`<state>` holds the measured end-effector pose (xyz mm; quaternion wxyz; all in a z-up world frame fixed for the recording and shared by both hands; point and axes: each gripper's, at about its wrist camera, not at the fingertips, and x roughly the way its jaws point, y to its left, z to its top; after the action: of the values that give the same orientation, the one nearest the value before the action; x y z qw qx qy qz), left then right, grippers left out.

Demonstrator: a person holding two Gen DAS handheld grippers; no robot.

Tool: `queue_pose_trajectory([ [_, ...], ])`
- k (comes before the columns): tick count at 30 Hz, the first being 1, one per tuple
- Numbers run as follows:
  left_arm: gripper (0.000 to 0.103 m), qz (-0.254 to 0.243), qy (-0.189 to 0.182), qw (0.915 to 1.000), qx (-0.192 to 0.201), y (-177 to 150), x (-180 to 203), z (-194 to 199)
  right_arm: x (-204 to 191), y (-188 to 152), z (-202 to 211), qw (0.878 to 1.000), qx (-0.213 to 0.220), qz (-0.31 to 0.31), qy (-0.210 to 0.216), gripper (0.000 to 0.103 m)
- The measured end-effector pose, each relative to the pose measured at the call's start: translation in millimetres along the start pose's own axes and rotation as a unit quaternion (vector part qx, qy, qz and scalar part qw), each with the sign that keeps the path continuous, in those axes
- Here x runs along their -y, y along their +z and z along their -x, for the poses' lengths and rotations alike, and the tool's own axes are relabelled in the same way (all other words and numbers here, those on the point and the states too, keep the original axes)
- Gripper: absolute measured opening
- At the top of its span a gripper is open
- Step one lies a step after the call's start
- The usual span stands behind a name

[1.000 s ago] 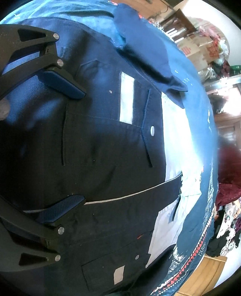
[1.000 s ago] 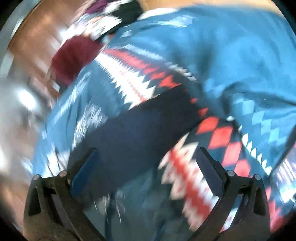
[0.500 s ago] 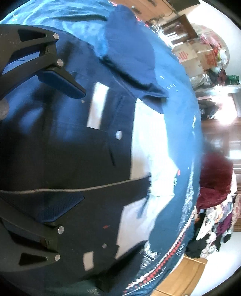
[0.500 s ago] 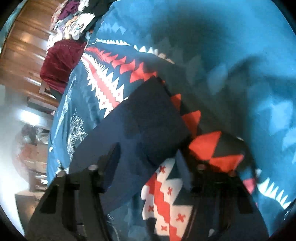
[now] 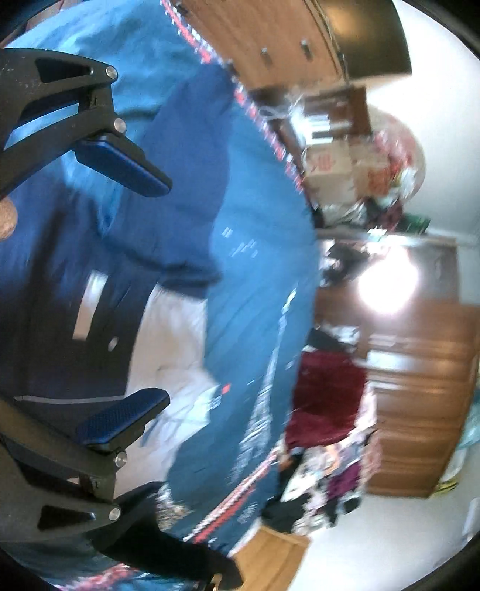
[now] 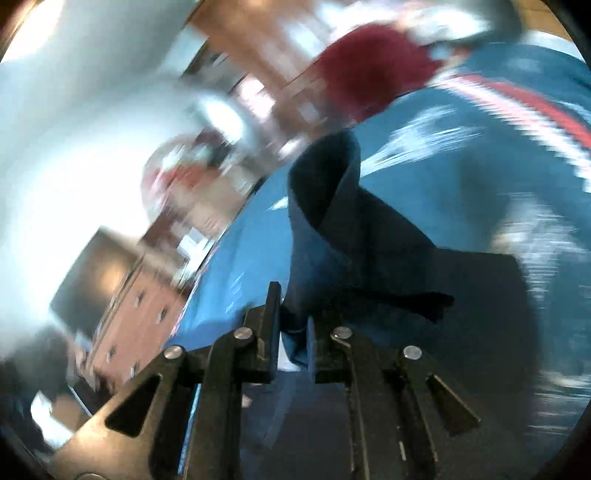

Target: Fold large clothes

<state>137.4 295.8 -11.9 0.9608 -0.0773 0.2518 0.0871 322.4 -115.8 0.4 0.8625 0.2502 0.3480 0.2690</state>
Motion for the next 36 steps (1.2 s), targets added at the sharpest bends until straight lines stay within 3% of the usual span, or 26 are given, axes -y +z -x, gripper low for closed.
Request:
queue_pose_trajectory([
  [4, 0.103, 0.014, 0.022, 0.9997, -0.001, 7, -44, 9, -62, -44, -128, 0.995, -0.084, 0.038, 0.023, 0.011],
  [9, 0.103, 0.017, 0.043, 0.9988, -0.017, -1, -84, 11, -71, -106, -214, 0.981, -0.188, 0.044, 0.005, 0.021],
  [11, 0.103, 0.020, 0.047, 0.9984, -0.025, -6, -95, 5, -71, -117, -210, 0.979, -0.198, 0.048, -0.003, 0.023],
  [15, 0.103, 0.022, 0.054, 0.9977, -0.035, -20, -111, -10, -54, -111, -150, 0.986, -0.154, 0.068, -0.008, 0.045],
  [18, 0.103, 0.023, 0.061, 0.9967, -0.048, -32, -123, -22, 3, -108, -117, 0.989, -0.129, 0.039, -0.055, 0.047],
  [20, 0.103, 0.029, 0.069, 0.9956, -0.056, -38, -133, -28, 42, -119, -110, 0.982, -0.151, 0.014, -0.116, 0.045],
  [22, 0.103, 0.044, 0.080, 0.9934, -0.069, -46, -149, -36, 50, -125, -108, 0.977, -0.166, 0.019, -0.135, 0.041],
  [29, 0.103, 0.131, 0.106, 0.9812, -0.094, -61, -220, -46, -49, -123, -151, 0.978, -0.173, 0.110, -0.048, 0.042],
  [36, 0.103, 0.165, 0.178, 0.9666, -0.082, -74, -306, -59, -184, -147, -237, 0.948, -0.227, 0.223, 0.004, 0.045],
])
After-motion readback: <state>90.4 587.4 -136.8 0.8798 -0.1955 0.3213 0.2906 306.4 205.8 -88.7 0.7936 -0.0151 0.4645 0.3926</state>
